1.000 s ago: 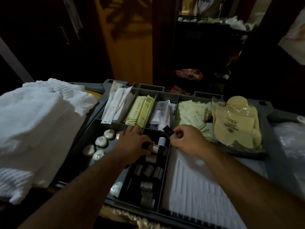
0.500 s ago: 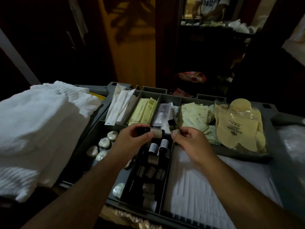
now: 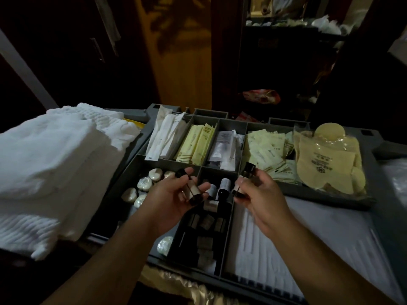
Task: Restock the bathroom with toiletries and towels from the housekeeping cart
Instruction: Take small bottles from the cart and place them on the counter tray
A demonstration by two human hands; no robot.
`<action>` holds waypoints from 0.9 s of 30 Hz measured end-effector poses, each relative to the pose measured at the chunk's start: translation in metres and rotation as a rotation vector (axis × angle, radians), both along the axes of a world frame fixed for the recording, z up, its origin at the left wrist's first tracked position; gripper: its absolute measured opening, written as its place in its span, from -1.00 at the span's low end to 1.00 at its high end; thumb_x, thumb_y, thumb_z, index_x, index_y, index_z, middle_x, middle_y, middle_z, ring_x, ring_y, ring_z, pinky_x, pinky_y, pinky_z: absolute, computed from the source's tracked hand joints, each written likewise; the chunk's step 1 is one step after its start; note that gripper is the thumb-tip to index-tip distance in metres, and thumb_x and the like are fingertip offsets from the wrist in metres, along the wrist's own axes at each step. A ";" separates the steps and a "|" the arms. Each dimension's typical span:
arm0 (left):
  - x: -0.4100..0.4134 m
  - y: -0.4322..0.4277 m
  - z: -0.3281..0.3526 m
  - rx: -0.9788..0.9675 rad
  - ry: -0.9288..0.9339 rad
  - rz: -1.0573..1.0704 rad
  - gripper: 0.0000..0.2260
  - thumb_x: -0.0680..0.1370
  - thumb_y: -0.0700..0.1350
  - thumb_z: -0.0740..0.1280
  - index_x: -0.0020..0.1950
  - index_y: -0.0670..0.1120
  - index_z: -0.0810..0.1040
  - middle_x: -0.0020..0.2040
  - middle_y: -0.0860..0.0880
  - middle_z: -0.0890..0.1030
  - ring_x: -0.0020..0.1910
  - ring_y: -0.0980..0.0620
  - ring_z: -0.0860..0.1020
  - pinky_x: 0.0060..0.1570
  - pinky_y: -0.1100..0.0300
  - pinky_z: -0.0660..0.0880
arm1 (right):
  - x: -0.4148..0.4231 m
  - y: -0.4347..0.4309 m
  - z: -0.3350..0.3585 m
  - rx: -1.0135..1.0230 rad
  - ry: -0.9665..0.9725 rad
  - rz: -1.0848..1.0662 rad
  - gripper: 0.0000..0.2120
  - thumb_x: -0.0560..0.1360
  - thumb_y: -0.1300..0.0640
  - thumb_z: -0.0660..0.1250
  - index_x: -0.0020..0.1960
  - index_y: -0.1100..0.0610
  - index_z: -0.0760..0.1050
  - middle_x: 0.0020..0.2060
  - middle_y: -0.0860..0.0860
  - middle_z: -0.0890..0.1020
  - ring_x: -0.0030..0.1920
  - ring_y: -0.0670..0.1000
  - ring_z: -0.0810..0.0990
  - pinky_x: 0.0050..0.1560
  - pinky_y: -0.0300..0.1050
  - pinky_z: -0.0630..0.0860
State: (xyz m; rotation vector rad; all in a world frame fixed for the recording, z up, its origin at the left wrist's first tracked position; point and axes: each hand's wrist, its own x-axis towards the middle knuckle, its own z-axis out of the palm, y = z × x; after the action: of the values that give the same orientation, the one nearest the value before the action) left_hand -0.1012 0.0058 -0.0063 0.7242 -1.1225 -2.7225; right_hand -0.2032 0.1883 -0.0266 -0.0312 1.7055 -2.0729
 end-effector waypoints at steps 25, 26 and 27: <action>0.310 -0.038 0.022 -0.544 0.122 0.115 -0.62 0.56 -0.24 0.35 0.34 0.05 0.49 0.13 -0.17 0.67 0.18 -0.08 0.63 0.12 -0.01 0.60 | 0.252 -0.094 0.036 0.048 0.249 0.375 -0.76 0.51 0.19 0.46 0.13 -0.05 0.62 0.02 0.07 0.72 0.09 0.15 0.69 0.16 0.27 0.59; 0.323 -0.038 0.023 -0.571 0.134 0.115 -0.65 0.56 -0.21 0.37 0.33 0.02 0.50 0.14 -0.19 0.66 0.18 -0.13 0.62 0.17 -0.05 0.58 | 0.263 -0.095 0.038 0.042 0.275 0.392 -0.78 0.51 0.18 0.45 0.10 -0.06 0.64 0.02 0.08 0.72 0.08 0.15 0.69 0.17 0.29 0.58; 0.336 -0.037 0.025 -0.596 0.140 0.122 -0.66 0.57 -0.20 0.37 0.34 -0.03 0.51 0.17 -0.21 0.65 0.19 -0.18 0.62 0.20 -0.10 0.57 | 0.275 -0.096 0.040 0.044 0.296 0.417 -0.78 0.51 0.18 0.44 0.10 -0.06 0.64 0.02 0.08 0.73 0.08 0.15 0.70 0.17 0.30 0.57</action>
State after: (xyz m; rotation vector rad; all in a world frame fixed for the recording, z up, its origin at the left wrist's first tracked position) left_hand 0.2344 -0.0314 0.0184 0.4784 -1.6661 -2.1177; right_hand 0.0719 0.0928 0.0129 -0.6524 1.7285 -1.7810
